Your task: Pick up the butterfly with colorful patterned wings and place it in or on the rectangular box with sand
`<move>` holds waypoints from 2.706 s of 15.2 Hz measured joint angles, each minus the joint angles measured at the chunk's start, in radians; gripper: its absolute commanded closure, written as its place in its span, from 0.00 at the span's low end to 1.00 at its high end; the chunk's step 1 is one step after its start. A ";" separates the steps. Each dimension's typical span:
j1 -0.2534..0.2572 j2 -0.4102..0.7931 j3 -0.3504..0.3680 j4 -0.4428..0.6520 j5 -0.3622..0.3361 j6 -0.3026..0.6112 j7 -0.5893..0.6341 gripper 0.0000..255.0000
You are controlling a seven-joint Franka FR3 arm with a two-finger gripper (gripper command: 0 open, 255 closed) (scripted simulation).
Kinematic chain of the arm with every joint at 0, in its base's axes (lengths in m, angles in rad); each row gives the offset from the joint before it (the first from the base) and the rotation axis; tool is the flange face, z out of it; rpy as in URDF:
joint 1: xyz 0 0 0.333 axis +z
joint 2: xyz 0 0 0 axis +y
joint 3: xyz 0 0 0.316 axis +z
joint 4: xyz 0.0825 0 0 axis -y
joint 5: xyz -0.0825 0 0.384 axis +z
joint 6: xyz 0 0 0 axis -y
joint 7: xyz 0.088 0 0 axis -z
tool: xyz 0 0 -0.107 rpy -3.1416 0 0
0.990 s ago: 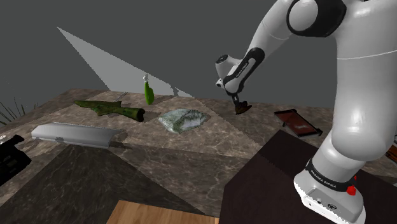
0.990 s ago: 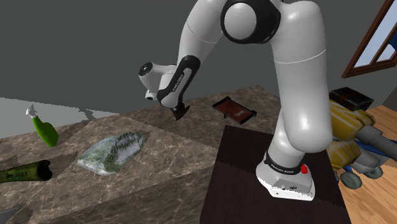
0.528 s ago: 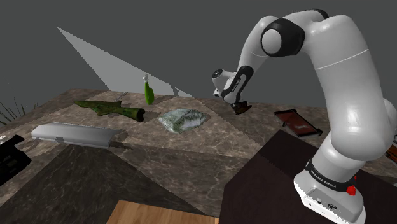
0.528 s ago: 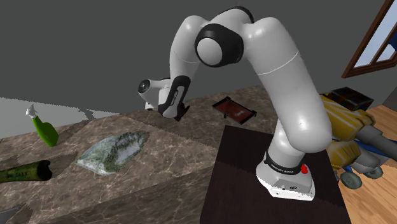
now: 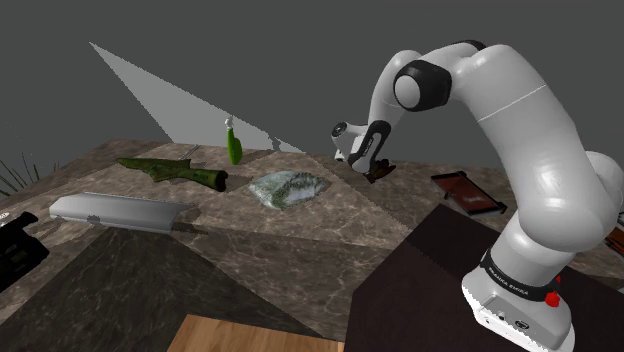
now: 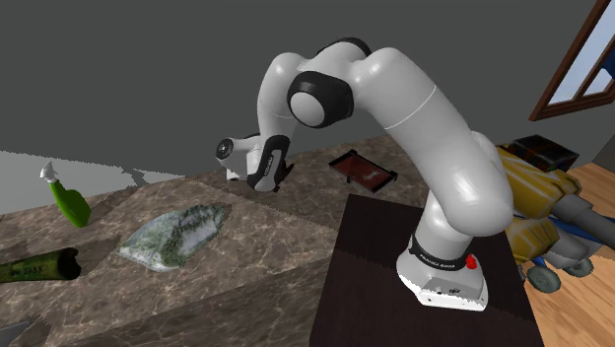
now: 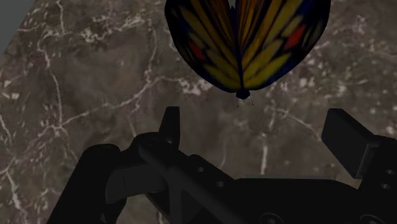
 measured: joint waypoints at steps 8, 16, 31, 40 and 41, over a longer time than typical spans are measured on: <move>-0.015 0.040 -0.005 0.024 -0.005 0.023 0.001 0.00; -0.015 0.040 -0.005 0.024 -0.005 0.023 0.001 1.00; -0.013 -0.086 -0.002 -0.041 0.003 -0.028 -0.046 1.00; -0.011 -0.194 0.003 -0.080 0.016 -0.087 -0.095 1.00; -0.011 -0.206 0.003 -0.084 0.018 -0.093 -0.101 1.00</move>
